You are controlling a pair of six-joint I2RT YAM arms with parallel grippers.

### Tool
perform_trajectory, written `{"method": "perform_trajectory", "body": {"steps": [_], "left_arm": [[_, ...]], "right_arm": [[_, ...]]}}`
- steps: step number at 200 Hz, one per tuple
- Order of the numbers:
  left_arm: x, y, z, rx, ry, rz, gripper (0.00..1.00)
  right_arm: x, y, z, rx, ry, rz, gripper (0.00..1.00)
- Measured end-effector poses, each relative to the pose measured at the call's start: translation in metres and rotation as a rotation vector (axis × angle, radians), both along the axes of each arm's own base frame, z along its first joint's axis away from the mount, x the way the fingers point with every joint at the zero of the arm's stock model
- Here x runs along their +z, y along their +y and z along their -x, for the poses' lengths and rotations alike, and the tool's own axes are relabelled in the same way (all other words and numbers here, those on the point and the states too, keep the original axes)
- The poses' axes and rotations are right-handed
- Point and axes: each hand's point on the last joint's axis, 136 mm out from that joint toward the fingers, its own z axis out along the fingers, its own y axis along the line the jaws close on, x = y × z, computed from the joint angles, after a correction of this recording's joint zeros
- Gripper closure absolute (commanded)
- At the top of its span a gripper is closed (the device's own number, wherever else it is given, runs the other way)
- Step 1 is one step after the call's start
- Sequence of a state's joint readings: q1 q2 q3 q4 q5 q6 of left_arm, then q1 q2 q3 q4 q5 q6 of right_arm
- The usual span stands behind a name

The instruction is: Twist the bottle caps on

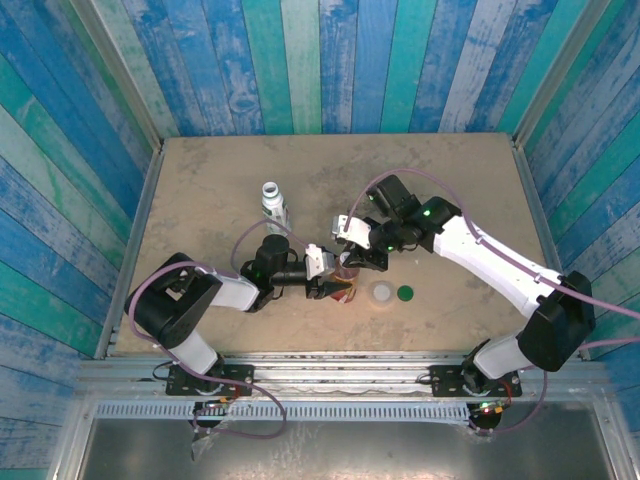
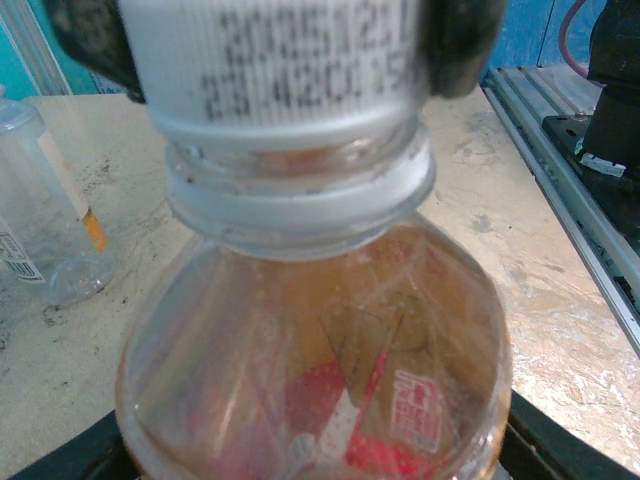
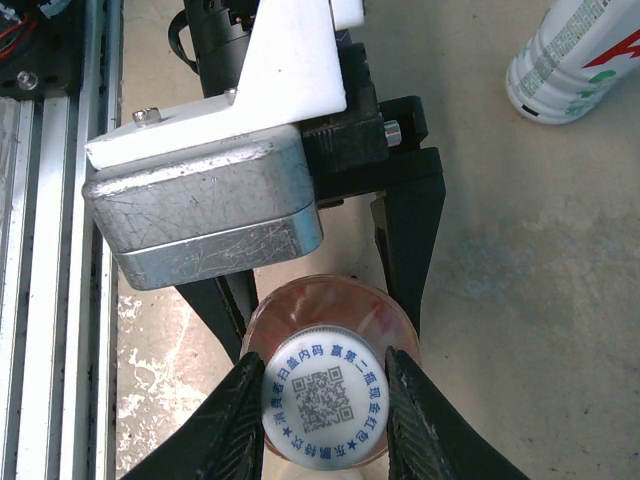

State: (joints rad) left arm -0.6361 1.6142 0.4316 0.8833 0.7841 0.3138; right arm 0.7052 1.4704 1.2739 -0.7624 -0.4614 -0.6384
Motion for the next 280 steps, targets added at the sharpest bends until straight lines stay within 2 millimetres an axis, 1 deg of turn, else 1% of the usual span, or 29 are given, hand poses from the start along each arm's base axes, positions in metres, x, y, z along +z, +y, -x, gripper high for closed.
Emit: {"method": "perform_trajectory", "body": {"steps": [23,45,77,85,89,96,114,124,131,146,150,161,183,196,202,213,228,243,257,280], "left_arm": [[0.0,0.0,-0.001,0.004,0.002,0.0,0.37],[0.0,0.0,-0.003,0.02,0.011,-0.001,0.37],[0.0,0.001,-0.008,0.055,0.024,-0.001,0.37],[0.0,0.002,-0.01,0.063,0.023,-0.002,0.37],[0.0,0.002,-0.011,0.071,0.023,-0.002,0.37],[0.0,0.002,-0.012,0.079,0.025,-0.002,0.37],[0.0,0.003,-0.015,0.097,0.028,0.001,0.37],[0.0,0.003,-0.015,0.102,0.027,0.002,0.37],[0.0,0.003,-0.015,0.104,0.027,0.003,0.37],[0.001,0.004,-0.016,0.112,0.031,0.006,0.37],[0.001,0.004,-0.016,0.112,0.03,0.007,0.37],[0.001,0.003,-0.017,0.116,0.029,0.008,0.37],[0.001,0.004,-0.017,0.121,0.029,0.01,0.37],[0.001,0.004,-0.015,0.117,0.027,0.013,0.37],[0.002,0.004,-0.014,0.112,0.027,0.014,0.37],[0.002,0.004,-0.012,0.1,0.028,0.019,0.37],[0.002,0.004,-0.006,0.075,0.032,0.023,0.37],[0.003,0.004,0.0,0.047,0.037,0.028,0.37],[0.006,0.003,0.005,0.017,0.038,0.038,0.37],[0.014,0.002,0.013,-0.026,0.03,0.06,0.38]], "right_arm": [[0.0,0.0,0.0,-0.015,0.011,-0.001,0.7],[0.0,0.001,-0.003,-0.081,0.041,0.0,0.71],[-0.002,0.004,-0.007,-0.278,0.015,0.007,0.74],[-0.002,0.004,-0.007,-0.35,0.01,0.006,0.79],[-0.002,0.004,-0.008,-0.386,0.007,0.005,0.79],[-0.002,0.004,-0.009,-0.455,0.001,0.0,0.77],[-0.001,0.008,-0.012,-0.62,-0.03,-0.008,0.78],[-0.001,0.009,-0.012,-0.691,-0.055,-0.011,0.73],[-0.001,0.009,-0.012,-0.725,-0.067,-0.018,0.72],[0.0,0.008,-0.014,-0.761,-0.094,-0.049,0.64],[0.0,0.008,-0.013,-0.762,-0.098,-0.056,0.62],[-0.002,0.004,-0.011,-0.748,-0.111,-0.068,0.51],[-0.011,-0.007,0.001,-0.654,-0.109,-0.062,0.33],[-0.006,-0.013,0.005,-0.58,-0.114,-0.092,0.26],[0.0,-0.016,0.005,-0.547,-0.124,-0.115,0.24],[0.014,-0.02,0.008,-0.48,-0.148,-0.165,0.25],[0.035,-0.024,0.009,-0.396,-0.183,-0.238,0.29],[0.047,-0.025,0.011,-0.316,-0.185,-0.295,0.33],[0.05,-0.023,0.012,-0.24,-0.171,-0.321,0.36],[0.044,-0.013,0.018,-0.106,-0.127,-0.326,0.42]]}}
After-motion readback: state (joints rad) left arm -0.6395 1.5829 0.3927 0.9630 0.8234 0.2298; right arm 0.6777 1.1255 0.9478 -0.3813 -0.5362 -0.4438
